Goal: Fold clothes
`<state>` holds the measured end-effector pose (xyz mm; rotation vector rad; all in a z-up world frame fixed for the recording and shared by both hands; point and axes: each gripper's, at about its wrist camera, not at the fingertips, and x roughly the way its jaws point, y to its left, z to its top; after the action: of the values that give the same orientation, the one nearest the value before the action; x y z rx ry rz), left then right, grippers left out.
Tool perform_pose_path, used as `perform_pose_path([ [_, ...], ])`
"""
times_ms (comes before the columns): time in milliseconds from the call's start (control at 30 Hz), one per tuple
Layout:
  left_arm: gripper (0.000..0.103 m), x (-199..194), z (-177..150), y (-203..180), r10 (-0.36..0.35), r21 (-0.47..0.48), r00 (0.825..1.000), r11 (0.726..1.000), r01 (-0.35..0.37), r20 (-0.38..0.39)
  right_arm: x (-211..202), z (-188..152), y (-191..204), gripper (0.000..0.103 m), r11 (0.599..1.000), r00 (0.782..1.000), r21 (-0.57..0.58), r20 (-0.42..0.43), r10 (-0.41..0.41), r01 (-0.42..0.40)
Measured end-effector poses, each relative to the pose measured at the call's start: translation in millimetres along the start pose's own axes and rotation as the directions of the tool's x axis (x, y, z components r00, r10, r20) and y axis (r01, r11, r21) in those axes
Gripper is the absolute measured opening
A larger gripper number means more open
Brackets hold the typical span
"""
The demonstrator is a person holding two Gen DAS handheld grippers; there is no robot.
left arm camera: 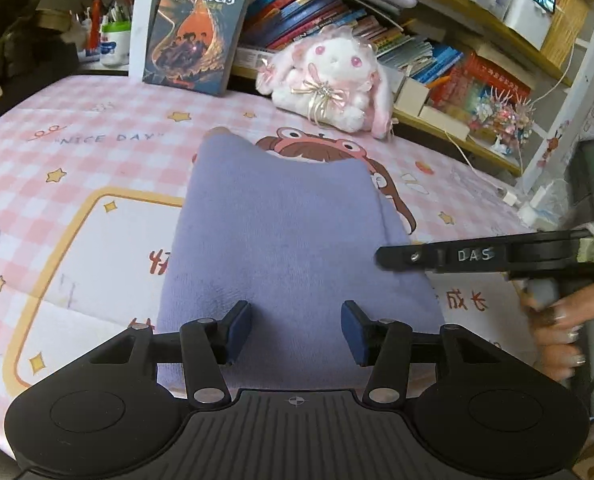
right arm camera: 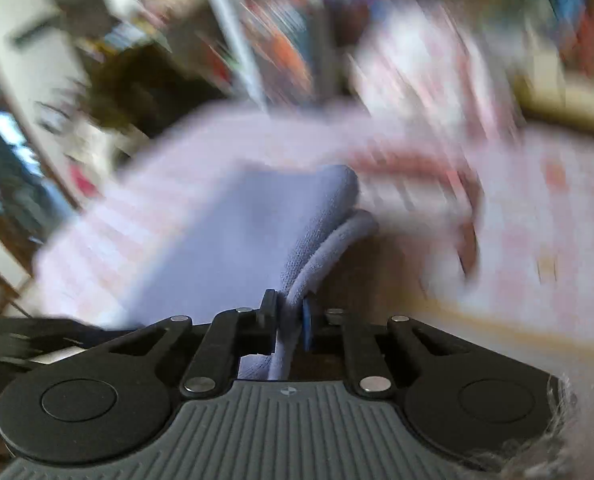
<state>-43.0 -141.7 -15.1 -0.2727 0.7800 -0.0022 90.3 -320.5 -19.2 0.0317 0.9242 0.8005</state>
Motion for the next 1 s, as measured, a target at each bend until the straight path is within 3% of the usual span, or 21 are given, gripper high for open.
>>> perform_pose_path([
  [133,0.050,-4,1,-4,0.021,0.006,1.000,1.000,-0.021,0.006,2,1,-3,0.014,1.000,1.000,0.010,-0.012,0.008,-0.008],
  [233,0.051,-12,3,-9,0.040,0.010,0.999,0.999,-0.040,0.030,-6,3,0,0.026,1.000,1.000,0.000,-0.008,-0.003,0.003],
  [300,0.051,-17,4,-11,0.045,0.010,0.998,0.999,-0.045,0.044,-14,2,2,0.040,1.000,1.000,-0.009,0.009,-0.003,0.003],
  [500,0.054,-27,1,-18,0.056,-0.002,0.996,0.998,-0.056,0.063,-35,-6,0,0.049,1.000,1.000,-0.003,0.018,-0.009,0.009],
  [600,0.062,-31,-2,-22,0.065,-0.005,0.995,0.998,-0.064,0.071,-41,-11,-3,0.056,1.000,1.000,0.015,0.010,-0.022,0.021],
  [667,0.072,-35,-5,-23,0.079,-0.019,0.994,0.997,-0.078,0.080,-44,-15,-6,0.062,0.999,1.000,0.031,-0.001,-0.028,0.028],
  [800,0.076,-40,-8,-17,0.117,-0.066,0.989,0.992,-0.112,0.091,-50,-26,-11,0.069,0.997,0.999,0.072,-0.029,-0.015,0.017],
  [1000,0.083,-46,-3,4,0.147,-0.114,0.984,0.984,-0.135,0.098,-51,-33,-12,0.070,0.992,0.999,0.123,-0.051,0.004,0.002],
])
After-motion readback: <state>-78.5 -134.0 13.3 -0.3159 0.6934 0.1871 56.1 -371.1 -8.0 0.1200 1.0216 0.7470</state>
